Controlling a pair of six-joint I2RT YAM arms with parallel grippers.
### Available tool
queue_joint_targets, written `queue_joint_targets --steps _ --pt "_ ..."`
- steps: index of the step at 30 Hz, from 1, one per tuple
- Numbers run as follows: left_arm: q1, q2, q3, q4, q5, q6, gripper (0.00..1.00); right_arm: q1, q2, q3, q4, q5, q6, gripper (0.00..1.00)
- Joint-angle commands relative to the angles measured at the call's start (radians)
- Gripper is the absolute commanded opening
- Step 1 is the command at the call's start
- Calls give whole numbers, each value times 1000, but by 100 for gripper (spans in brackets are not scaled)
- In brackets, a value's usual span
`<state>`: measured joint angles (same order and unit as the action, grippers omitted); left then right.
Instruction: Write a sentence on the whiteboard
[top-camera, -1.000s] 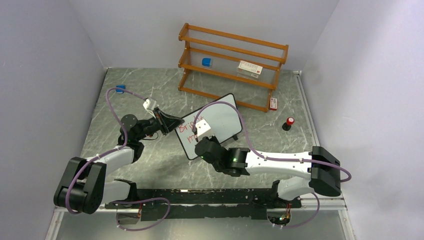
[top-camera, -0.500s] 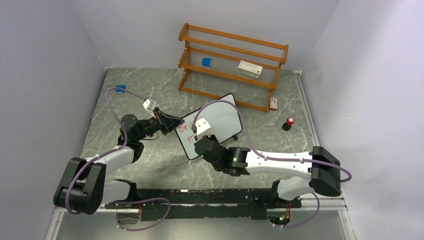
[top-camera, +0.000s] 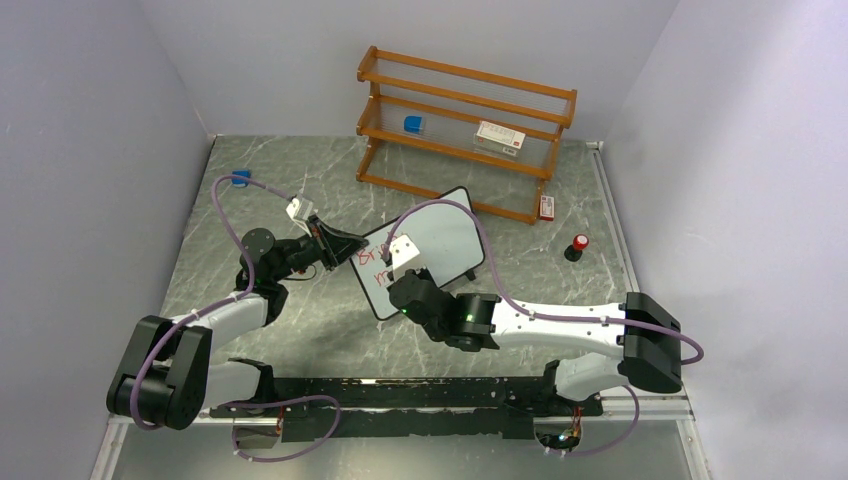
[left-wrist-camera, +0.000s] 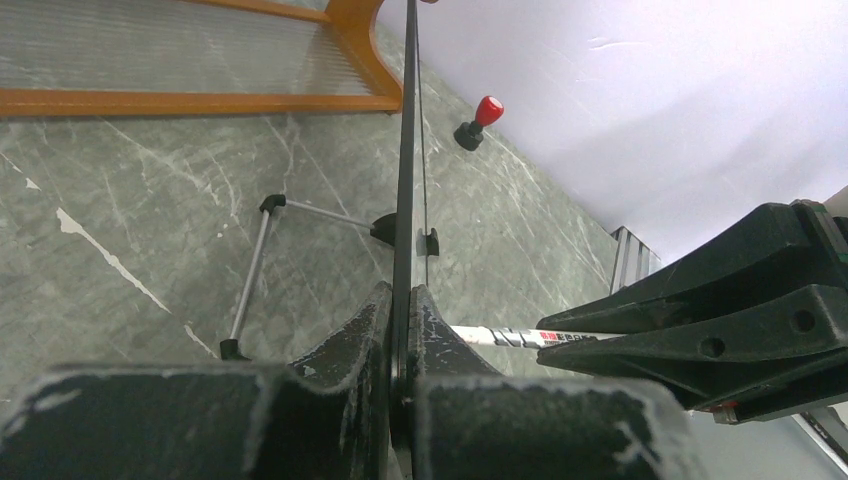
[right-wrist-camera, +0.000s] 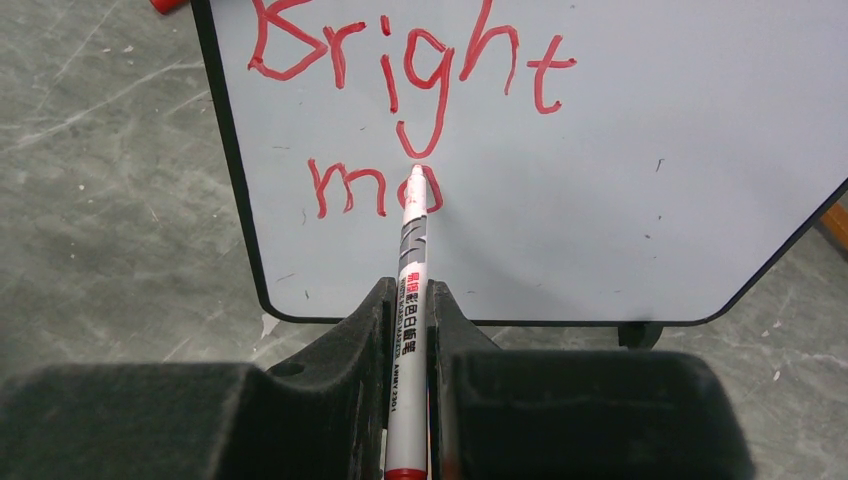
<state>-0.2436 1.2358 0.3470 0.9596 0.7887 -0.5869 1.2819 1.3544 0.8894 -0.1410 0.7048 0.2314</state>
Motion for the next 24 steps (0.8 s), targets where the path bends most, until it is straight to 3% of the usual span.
queue_joint_targets --steps 1,12,24 --pt "-10 -18 25 9 31 25 5 -8 -13 18 -11 -24 24 0" --pt "-10 -20 31 -13 24 33 5 -15 -81 -17 -27 36 15 0" --pt "-10 -18 34 -12 30 32 5 -45 -46 -24 3 14 8 0"
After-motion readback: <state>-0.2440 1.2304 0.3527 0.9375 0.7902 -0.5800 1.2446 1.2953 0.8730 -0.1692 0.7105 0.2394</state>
